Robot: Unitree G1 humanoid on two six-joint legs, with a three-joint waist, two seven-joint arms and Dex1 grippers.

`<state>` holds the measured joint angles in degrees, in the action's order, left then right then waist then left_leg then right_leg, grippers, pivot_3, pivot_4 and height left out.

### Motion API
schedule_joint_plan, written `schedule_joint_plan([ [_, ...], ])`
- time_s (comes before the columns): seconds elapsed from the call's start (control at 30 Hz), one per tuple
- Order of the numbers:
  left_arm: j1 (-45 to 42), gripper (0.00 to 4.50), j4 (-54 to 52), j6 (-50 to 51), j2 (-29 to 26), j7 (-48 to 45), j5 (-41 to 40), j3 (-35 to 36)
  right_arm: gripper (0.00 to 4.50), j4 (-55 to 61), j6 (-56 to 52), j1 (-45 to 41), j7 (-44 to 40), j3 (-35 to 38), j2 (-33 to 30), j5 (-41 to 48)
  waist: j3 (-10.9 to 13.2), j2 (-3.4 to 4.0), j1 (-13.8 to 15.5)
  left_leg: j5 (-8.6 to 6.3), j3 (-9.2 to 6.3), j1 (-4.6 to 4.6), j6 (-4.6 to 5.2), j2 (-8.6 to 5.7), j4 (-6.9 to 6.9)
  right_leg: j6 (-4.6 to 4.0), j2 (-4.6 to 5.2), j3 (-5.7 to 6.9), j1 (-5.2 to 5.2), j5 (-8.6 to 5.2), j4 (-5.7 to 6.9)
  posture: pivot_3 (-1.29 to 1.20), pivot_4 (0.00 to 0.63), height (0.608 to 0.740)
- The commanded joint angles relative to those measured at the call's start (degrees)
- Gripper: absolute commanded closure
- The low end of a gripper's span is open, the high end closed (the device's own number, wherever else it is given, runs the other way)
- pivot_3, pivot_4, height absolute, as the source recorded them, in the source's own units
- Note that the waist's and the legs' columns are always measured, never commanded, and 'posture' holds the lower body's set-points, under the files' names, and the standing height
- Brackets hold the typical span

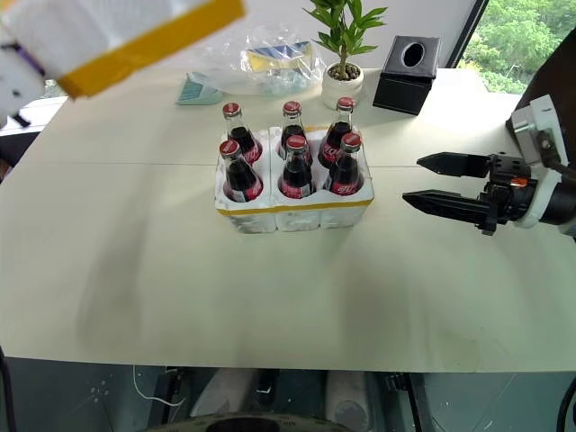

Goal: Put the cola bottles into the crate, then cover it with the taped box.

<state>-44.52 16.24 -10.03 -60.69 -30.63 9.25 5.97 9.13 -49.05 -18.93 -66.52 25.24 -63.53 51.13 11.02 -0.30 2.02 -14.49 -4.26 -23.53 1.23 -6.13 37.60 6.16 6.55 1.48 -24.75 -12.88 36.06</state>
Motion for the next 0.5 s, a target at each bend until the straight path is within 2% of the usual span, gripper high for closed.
schedule_joint_plan([
  [0.03, -1.77, 3.27, -8.5, 1.95, 2.96, -6.85, -6.09, -1.88, 0.0, 1.79, 0.61, 0.95, -0.23, 3.33, 0.02, 1.03, 0.0, 0.0, -0.05, 0.0, 0.0, 0.0, 0.0, 0.01, 0.02, 0.0, -0.02, 0.0, 0.0, 0.0, 0.02, 0.0, 0.15, 0.74],
  [0.17, -0.39, 3.27, -15.37, 4.05, 4.38, -12.29, -6.46, -5.03, 0.0, 1.9, 0.44, 1.59, 0.81, 4.18, 0.37, 1.33, 0.01, -0.01, -0.44, 0.01, 0.0, 0.0, 0.01, 0.07, 0.14, 0.0, -0.09, -0.01, 0.02, 0.0, 0.1, 0.0, 0.15, 0.74],
  [0.33, 3.12, 3.27, -20.55, 3.67, 3.65, -15.0, -2.02, -7.99, 0.0, 3.68, 0.11, 3.57, 1.89, 5.71, 0.96, 1.95, 0.01, -0.01, -1.14, -0.01, -0.04, 0.01, 0.04, 0.07, 0.25, 0.0, -0.1, -0.01, 0.11, 0.0, 0.1, 0.0, 0.15, 0.74],
  [0.4, 4.08, 3.27, -22.03, 4.75, 3.57, -15.04, 0.19, -8.59, 0.0, 4.04, -0.18, 4.05, 2.54, 6.31, 1.2, 2.27, 0.02, -0.03, -1.19, -0.02, -0.04, 0.0, 0.06, 0.07, 0.28, 0.0, -0.1, -0.01, 0.13, 0.0, 0.1, 0.0, 0.15, 0.74],
  [0.5, 5.79, 3.27, -22.28, 0.12, 1.7, -12.92, 8.53, -10.67, 0.0, 4.67, -0.53, 4.18, 3.91, 7.07, 1.63, 2.76, 0.02, -0.03, -1.26, -0.03, -0.04, 0.0, 0.09, 0.06, 0.31, 0.0, -0.1, -0.01, 0.16, 0.0, 0.08, 0.0, 0.15, 0.74],
])
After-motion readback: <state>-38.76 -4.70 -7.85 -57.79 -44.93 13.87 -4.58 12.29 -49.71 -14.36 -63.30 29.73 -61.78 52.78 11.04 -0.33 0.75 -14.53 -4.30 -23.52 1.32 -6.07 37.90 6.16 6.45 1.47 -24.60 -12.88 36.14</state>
